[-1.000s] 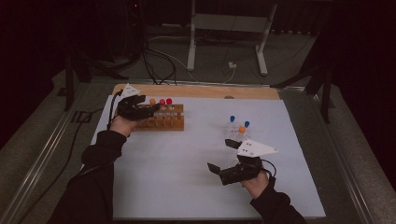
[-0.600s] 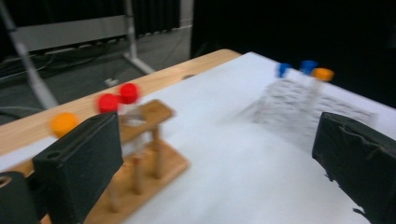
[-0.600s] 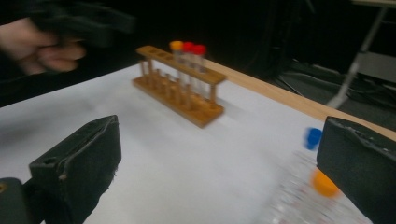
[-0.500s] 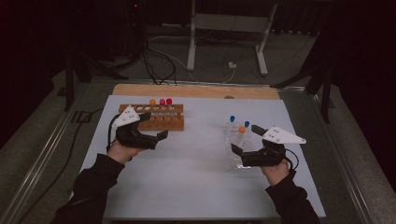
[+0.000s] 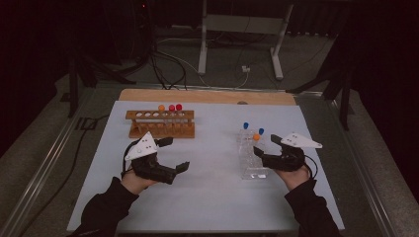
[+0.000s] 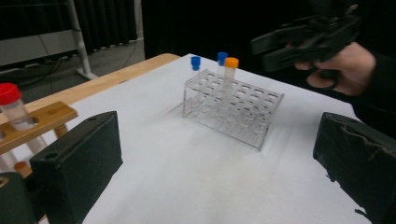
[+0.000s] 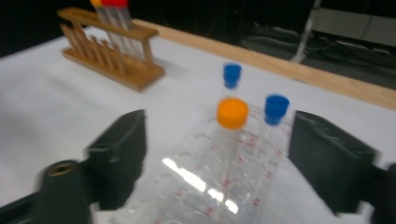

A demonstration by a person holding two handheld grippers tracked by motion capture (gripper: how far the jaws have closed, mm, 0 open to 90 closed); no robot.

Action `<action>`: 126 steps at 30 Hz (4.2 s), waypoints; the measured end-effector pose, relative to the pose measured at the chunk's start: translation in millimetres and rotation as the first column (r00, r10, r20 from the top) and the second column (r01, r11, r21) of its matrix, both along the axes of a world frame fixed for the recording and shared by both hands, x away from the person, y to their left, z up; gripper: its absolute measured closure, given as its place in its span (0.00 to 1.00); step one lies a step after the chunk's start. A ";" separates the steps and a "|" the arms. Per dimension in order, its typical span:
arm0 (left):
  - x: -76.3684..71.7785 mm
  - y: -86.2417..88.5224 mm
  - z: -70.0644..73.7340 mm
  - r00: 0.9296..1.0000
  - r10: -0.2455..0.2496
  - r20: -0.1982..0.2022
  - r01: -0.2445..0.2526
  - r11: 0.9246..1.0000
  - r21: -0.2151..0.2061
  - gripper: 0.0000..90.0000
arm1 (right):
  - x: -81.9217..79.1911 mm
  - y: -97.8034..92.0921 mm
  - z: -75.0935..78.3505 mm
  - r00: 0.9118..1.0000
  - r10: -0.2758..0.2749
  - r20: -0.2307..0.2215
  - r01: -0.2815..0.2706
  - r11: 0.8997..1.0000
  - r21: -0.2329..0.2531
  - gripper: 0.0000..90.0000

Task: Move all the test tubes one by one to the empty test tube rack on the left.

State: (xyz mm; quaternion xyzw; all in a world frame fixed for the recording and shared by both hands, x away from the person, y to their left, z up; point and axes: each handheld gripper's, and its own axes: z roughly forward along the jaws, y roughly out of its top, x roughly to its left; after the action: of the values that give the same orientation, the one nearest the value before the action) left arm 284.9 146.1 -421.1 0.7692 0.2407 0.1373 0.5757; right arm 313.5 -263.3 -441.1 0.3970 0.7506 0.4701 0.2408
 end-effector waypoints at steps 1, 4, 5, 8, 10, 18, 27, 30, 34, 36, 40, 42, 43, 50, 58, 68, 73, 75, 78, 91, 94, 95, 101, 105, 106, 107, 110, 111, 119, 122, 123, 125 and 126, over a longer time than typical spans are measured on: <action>-0.7 -0.9 0.1 1.000 0.000 0.003 0.000 1.000 0.004 0.02 | 1.4 0.7 -2.7 1.000 -0.002 -0.006 0.002 1.000 -0.020 0.37; -1.8 -2.8 -0.4 1.000 -0.008 0.005 0.008 1.000 0.008 0.02 | 6.1 3.0 -10.9 0.999 -0.013 -0.034 0.012 0.999 -0.048 0.47; -2.1 -3.3 -0.8 1.000 -0.013 0.002 0.013 1.000 0.009 0.02 | 7.9 3.6 -13.4 0.999 -0.021 -0.039 0.019 0.998 -0.054 0.49; -3.1 -4.9 -1.7 1.000 -0.021 0.000 0.021 1.000 0.011 0.02 | 13.5 4.3 -17.9 0.998 -0.027 -0.064 0.024 0.999 -0.049 0.56; -3.8 -5.8 -1.7 1.000 -0.021 0.004 0.021 1.000 0.012 0.02 | 16.2 5.0 -19.1 0.997 -0.025 -0.069 0.022 0.999 -0.047 0.59; -3.2 -6.0 -2.1 1.000 -0.026 0.000 0.026 1.000 0.014 0.02 | 24.3 7.7 -23.7 0.996 -0.025 -0.088 0.022 0.999 -0.043 0.69; -1.1 -4.4 -3.4 1.000 -0.027 -0.008 0.027 1.000 0.012 0.02 | 32.1 13.6 -28.1 0.994 -0.027 -0.103 0.020 0.998 -0.066 0.78; -0.9 -3.8 -3.0 1.000 -0.028 -0.011 0.029 1.000 0.005 0.02 | 33.0 14.5 -28.1 0.995 -0.031 -0.096 0.024 0.997 -0.074 0.82; -0.4 -3.8 -3.1 0.999 -0.033 -0.019 0.033 0.999 0.005 0.02 | 30.2 13.4 -21.6 0.997 -0.032 -0.075 0.027 0.998 -0.065 0.82; 0.0 -3.8 -3.4 0.999 -0.037 -0.024 0.037 0.999 0.005 0.02 | 27.1 13.1 -15.1 0.998 -0.033 -0.053 0.029 0.997 -0.071 0.83; 0.6 -3.8 -4.1 0.999 -0.040 -0.035 0.040 0.999 0.005 0.02 | 19.4 12.4 -0.4 1.000 -0.027 0.003 0.027 0.997 -0.066 0.83; 1.0 -3.7 -4.1 0.998 -0.044 -0.039 0.044 0.999 0.003 0.02 | 15.4 12.1 7.6 0.999 -0.027 0.030 0.028 0.998 -0.060 0.83; 1.0 -3.8 -3.8 0.998 -0.044 -0.039 0.044 0.999 0.002 0.02 | 13.3 11.9 11.6 0.999 -0.026 0.044 0.029 0.998 -0.058 0.83; 0.0 -4.9 -1.8 0.998 -0.053 -0.040 0.053 0.999 -0.002 0.02 | -0.6 16.2 34.3 0.993 0.006 0.115 -0.002 0.999 -0.033 0.83; -1.3 -6.7 -1.2 0.997 -0.062 -0.040 0.062 0.998 -0.012 0.02 | -11.9 39.2 33.9 0.988 0.120 0.094 -0.119 0.993 -0.021 0.83; -4.7 -11.9 0.8 0.994 -0.097 -0.050 0.097 0.995 -0.002 0.02 | -20.8 72.4 14.6 0.968 0.251 0.016 -0.251 0.967 -0.042 0.83; -7.4 -17.1 1.3 0.991 -0.120 -0.053 0.120 0.993 0.007 0.03 | -26.2 85.8 8.6 0.952 0.305 -0.008 -0.305 0.951 -0.039 0.83; -8.4 -18.8 1.8 0.990 -0.128 -0.056 0.128 0.992 0.008 0.03 | -28.3 91.2 6.4 0.946 0.325 -0.018 -0.326 0.944 -0.048 0.83; -10.1 -21.1 2.3 0.989 -0.137 -0.054 0.137 0.990 0.010 0.03 | -31.0 97.8 4.9 0.937 0.349 -0.024 -0.350 0.935 -0.054 0.83; -16.9 -28.4 5.4 0.986 -0.164 -0.033 0.164 0.986 0.005 0.10 | -42.7 116.1 1.7 0.900 0.434 -0.049 -0.436 0.897 -0.070 0.83; -18.3 -30.9 5.4 0.984 -0.178 -0.027 0.178 0.984 0.009 0.18 | -45.0 119.9 1.3 0.892 0.449 -0.055 -0.452 0.889 -0.071 0.83; -18.6 -31.9 5.4 0.983 -0.179 -0.025 0.180 0.984 0.010 0.20 | -45.7 121.0 1.2 0.891 0.452 -0.055 -0.455 0.888 -0.071 0.83; -19.0 -38.0 2.1 0.982 -0.190 -0.023 0.190 0.981 0.027 0.37 | -49.4 126.0 1.2 0.878 0.475 -0.062 -0.479 0.875 -0.072 0.83; -19.1 -43.4 -0.7 0.981 -0.191 -0.022 0.192 0.980 0.054 0.46 | -50.7 129.3 0.0 0.871 0.486 -0.069 -0.491 0.868 -0.078 0.83; -19.1 -44.8 -1.6 0.981 -0.193 -0.019 0.194 0.979 0.065 0.48 | -50.8 129.8 -0.1 0.869 0.489 -0.071 -0.494 0.866 -0.076 0.83; -18.9 -46.3 -2.7 0.982 -0.190 -0.018 0.191 0.979 0.073 0.50 | -51.1 130.2 -0.1 0.869 0.490 -0.071 -0.494 0.866 -0.075 0.83; -18.5 -49.5 -6.5 0.982 -0.189 -0.001 0.188 0.976 0.108 0.55 | -52.0 130.7 0.5 0.868 0.492 -0.070 -0.496 0.865 -0.073 0.83; -18.4 -50.3 -7.7 0.981 -0.192 0.003 0.191 0.975 0.115 0.56 | -52.1 130.7 0.6 0.867 0.493 -0.071 -0.497 0.864 -0.073 0.83; -15.2 -54.1 -10.7 0.978 -0.208 0.001 0.206 0.972 0.116 0.73 | -52.5 131.5 0.2 0.865 0.497 -0.076 -0.502 0.861 -0.080 0.83; -15.3 -55.6 -9.8 0.978 -0.207 0.005 0.205 0.971 0.125 0.79 | -52.0 130.8 0.4 0.868 0.491 -0.077 -0.496 0.865 -0.076 0.83; -15.5 -56.0 -9.3 0.978 -0.207 0.014 0.204 0.971 0.126 0.79 | -51.7 130.3 0.5 0.868 0.490 -0.078 -0.496 0.865 -0.075 0.83; -14.7 -55.9 -7.7 0.980 -0.200 0.011 0.198 0.973 0.116 0.79 | -51.6 129.8 0.8 0.872 0.485 -0.070 -0.489 0.869 -0.068 0.82; -14.2 -55.6 -6.5 0.980 -0.200 0.012 0.198 0.974 0.114 0.80 | -51.3 129.2 1.3 0.873 0.483 -0.066 -0.487 0.871 -0.062 0.82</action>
State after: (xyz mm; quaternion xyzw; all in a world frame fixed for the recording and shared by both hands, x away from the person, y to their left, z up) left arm 270.6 90.5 -427.6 0.8191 0.1476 0.1012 0.5450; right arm 262.2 -134.2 -439.7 0.1977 0.8491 0.4768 0.1119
